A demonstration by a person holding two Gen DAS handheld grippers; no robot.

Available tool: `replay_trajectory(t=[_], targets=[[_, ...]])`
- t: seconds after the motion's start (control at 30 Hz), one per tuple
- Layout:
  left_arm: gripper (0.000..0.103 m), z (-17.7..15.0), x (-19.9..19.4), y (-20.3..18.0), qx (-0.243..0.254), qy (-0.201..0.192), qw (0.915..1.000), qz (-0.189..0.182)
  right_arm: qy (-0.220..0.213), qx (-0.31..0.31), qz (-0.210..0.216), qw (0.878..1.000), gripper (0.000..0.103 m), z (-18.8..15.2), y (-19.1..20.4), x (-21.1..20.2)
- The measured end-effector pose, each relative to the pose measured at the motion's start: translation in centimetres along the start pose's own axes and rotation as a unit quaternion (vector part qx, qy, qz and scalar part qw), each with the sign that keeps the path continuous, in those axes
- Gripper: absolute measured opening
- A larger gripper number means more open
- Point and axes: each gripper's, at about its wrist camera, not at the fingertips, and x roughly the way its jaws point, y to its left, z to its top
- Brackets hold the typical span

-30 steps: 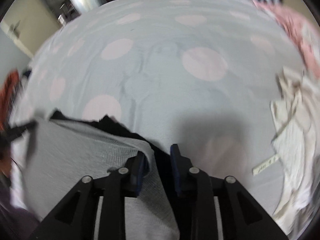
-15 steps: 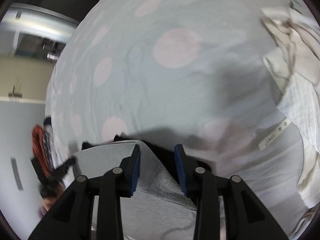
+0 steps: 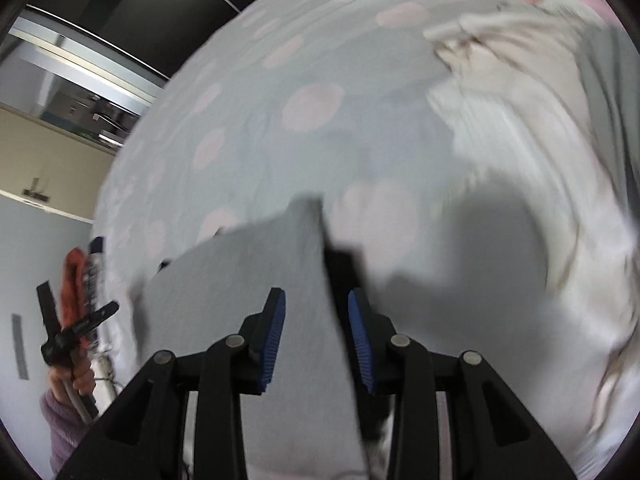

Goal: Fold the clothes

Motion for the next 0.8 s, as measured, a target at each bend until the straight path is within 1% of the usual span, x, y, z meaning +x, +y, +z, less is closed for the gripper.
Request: replay_trajectory(t=[0.1,0.17,0.2,0.23,0.3,0.37,0.43,0.53,0.6,0.67,0.77,0.8], targets=[[0.035,-3.1,-2.6,0.8,0.019,-0.003,0.9995,-0.026,-0.016,0.003,0.028,0.999,0.032,-3.6,-0.3,-1.7],[0.035,-6.4,-4.3,0.4,0.046,-0.002,0.9983,-0.036,-0.019,0.005,0.039,0.999,0.032,-5.5,-0.7,-2.8],[0.035,-7.2,-4.6,0.0,0.059,-0.003,0.9976,-0.035,-0.021,0.006,0.046,0.999,0.032,-6.5,-1.0,-3.3],[0.035,-7.9,-4.9,-0.5,0.074,-0.004,0.9967,-0.032,-0.025,0.008,0.050,0.998,0.032,-7.4,-1.4,-3.7],[0.035,-11.0,-5.4,-1.3,0.107,-0.006,0.9940,-0.020,-0.030,0.013,0.053,0.998,0.032,-9.0,-2.0,-4.1],[0.035,-13.6,-6.0,-1.4,0.131,-0.001,0.9912,-0.021,-0.032,0.021,0.049,0.998,0.032,-10.4,-2.6,-4.2],[0.035,-15.8,-5.6,-2.0,0.161,0.007,0.9868,-0.010,-0.032,0.030,0.044,0.998,0.032,-11.6,-3.1,-4.3],[0.035,-19.2,-5.1,-2.9,0.207,0.020,0.9780,0.007,-0.028,0.037,0.036,0.998,0.032,-13.1,-3.6,-4.5],[0.035,-20.3,-4.4,-3.7,0.230,0.041,0.9721,0.026,-0.026,0.023,0.009,0.999,0.032,-13.8,-3.4,-4.5],[0.035,-20.5,-4.1,-4.3,0.241,0.049,0.9689,0.029,-0.028,0.005,-0.017,0.999,0.032,-14.4,-2.9,-4.5],[0.035,-20.4,-3.0,-5.1,0.250,0.068,0.9652,0.035,-0.023,-0.011,-0.029,0.999,0.032,-15.1,-2.6,-4.1],[0.035,-20.4,-2.3,-5.4,0.255,0.078,0.9628,0.042,-0.022,-0.012,-0.032,0.999,0.032,-15.2,-2.8,-4.2]])
